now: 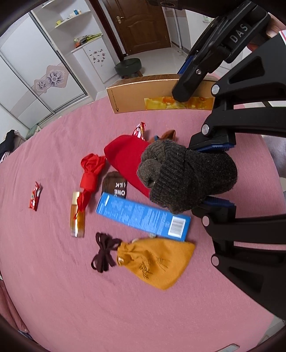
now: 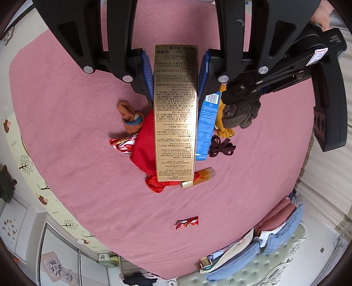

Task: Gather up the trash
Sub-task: 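Carry the sock and gold box over the yellow bin with both tools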

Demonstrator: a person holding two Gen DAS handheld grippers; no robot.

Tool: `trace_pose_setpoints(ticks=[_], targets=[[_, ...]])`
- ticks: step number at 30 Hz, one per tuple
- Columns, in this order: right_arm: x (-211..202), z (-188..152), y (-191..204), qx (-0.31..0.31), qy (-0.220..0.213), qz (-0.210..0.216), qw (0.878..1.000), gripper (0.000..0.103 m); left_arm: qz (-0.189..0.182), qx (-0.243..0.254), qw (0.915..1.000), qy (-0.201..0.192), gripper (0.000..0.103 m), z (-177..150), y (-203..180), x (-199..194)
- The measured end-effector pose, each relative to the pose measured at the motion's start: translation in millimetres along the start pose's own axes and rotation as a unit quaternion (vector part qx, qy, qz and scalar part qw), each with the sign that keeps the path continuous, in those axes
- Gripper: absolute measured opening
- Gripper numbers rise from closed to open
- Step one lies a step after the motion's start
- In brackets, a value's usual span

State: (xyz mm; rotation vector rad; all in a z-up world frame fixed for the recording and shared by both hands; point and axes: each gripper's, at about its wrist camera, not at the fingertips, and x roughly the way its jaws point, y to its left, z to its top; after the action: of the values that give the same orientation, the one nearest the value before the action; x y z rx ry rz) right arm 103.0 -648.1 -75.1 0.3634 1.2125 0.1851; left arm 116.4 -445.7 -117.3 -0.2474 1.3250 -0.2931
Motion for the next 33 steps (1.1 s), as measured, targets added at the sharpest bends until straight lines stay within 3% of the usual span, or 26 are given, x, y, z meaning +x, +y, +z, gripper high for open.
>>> trace_pose_setpoints(ticks=[14, 25, 33], targets=[[-32.5, 31.5, -76.7, -0.058, 0.016, 0.036, 0.998, 0.035, 0.014, -0.036, 0.9992, -0.007, 0.033, 3.0, -99.4, 33.4], [-68.6, 61.5, -180.3, -0.04, 0.001, 0.029, 0.999, 0.035, 0.003, -0.009, 0.9999, 0.004, 0.033, 16.3, -207.3, 71.7], [-90.4, 70.9, -263.9, 0.009, -0.011, 0.01, 1.0, 0.035, -0.01, 0.038, 0.9988, 0.027, 0.033, 26.6, -288.8, 107.5]])
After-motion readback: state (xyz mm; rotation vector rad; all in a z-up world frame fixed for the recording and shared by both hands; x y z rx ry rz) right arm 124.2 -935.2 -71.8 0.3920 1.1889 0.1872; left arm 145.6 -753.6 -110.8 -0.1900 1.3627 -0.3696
